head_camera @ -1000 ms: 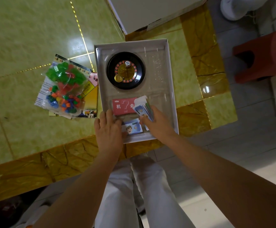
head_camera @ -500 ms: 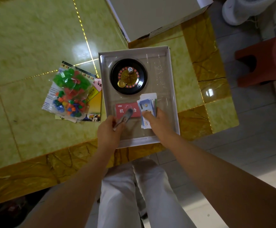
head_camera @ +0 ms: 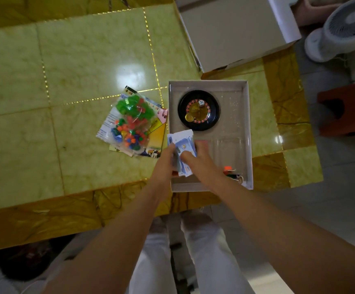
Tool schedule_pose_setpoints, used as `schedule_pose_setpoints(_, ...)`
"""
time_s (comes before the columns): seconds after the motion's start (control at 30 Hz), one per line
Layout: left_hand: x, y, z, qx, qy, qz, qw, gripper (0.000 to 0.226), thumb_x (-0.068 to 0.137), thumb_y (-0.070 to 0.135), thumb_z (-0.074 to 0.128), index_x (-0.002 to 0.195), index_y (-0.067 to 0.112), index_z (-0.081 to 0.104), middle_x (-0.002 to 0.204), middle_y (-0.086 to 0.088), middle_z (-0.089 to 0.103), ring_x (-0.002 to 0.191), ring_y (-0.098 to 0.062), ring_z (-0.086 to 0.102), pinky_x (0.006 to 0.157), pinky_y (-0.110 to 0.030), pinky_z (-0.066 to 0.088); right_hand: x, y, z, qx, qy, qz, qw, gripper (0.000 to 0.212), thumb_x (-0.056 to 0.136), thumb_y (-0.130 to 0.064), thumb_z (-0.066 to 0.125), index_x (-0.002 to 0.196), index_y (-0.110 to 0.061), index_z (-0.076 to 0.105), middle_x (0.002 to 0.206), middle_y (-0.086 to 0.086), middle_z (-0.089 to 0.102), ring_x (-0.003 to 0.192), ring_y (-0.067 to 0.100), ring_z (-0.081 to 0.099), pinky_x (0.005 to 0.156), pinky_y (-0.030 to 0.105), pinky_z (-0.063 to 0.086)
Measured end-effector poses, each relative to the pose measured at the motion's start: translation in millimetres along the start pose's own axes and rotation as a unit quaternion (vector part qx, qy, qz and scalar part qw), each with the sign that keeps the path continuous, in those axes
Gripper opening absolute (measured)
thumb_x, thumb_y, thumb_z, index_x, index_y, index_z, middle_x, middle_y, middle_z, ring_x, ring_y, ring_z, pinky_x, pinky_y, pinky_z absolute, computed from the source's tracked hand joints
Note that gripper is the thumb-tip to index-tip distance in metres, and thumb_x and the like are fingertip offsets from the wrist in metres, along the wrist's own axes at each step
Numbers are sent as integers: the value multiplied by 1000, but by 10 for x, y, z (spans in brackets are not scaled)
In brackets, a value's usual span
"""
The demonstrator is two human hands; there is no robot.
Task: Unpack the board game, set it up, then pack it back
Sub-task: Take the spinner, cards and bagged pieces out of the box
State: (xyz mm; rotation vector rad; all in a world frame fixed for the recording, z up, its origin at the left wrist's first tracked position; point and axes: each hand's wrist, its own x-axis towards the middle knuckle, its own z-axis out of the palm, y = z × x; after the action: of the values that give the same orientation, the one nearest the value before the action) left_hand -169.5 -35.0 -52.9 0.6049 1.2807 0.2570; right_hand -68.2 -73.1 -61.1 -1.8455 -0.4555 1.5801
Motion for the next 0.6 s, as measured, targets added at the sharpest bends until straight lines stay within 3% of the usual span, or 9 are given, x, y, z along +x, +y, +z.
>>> schedule_pose_setpoints(0.13,-20,67,-322,-9,4,37,999,24,102,18,43,122,14,56,96,-5,68,68,-4,68,55,-19,53,9,-64,461,-13,-18,-26,999,36,95,-10,55,119,-14,27,117,11,51,105,23,58,89,44,54)
schedule_pose_setpoints(0.2,-16,72,-573,-15,5,41,999,25,100,18,47,121,10,59,103,-10,69,76,-9,70,62,-21,55,23,-89,660,-42,-38,-18,998,49,89,-23,61,127,-12,31,123,12,52,109,26,58,92,47,52)
schedule_pose_setpoints(0.27,-9,69,-902,-7,32,42,999,28,98,19,52,119,1,61,99,-13,70,73,-9,70,59,-20,54,77,-77,870,-80,-69,-8,994,60,79,-38,64,130,-15,42,125,13,53,110,27,59,92,47,52)
schedule_pose_setpoints(0.37,16,5,-1414,45,117,30,992,21,95,19,60,100,-1,62,75,-7,65,56,-8,64,51,-23,53,167,-29,1107,-93,-80,19,992,51,90,-25,61,137,-15,43,126,7,51,103,18,57,80,28,50)
schedule_pose_setpoints(0.47,103,-161,-1807,141,151,3,978,16,90,21,68,88,5,65,80,-17,67,72,-28,67,66,-46,59,280,129,1205,-130,-38,36,990,43,95,-20,55,136,-15,44,117,6,54,80,9,51,62,19,38)
schedule_pose_setpoints(0.53,165,-245,-1941,209,155,-1,966,25,80,30,76,84,7,67,83,-18,69,75,-32,67,69,-53,57,338,232,1273,-178,-19,45,983,40,95,-20,54,134,-15,46,118,7,56,88,13,54,72,22,41)
schedule_pose_setpoints(0.6,244,-303,-2026,267,162,5,950,33,73,37,76,84,8,67,82,-12,70,72,-27,66,67,-45,57,391,342,1356,-224,-12,47,973,39,94,-18,54,132,-14,48,122,7,55,104,19,55,85,27,43)
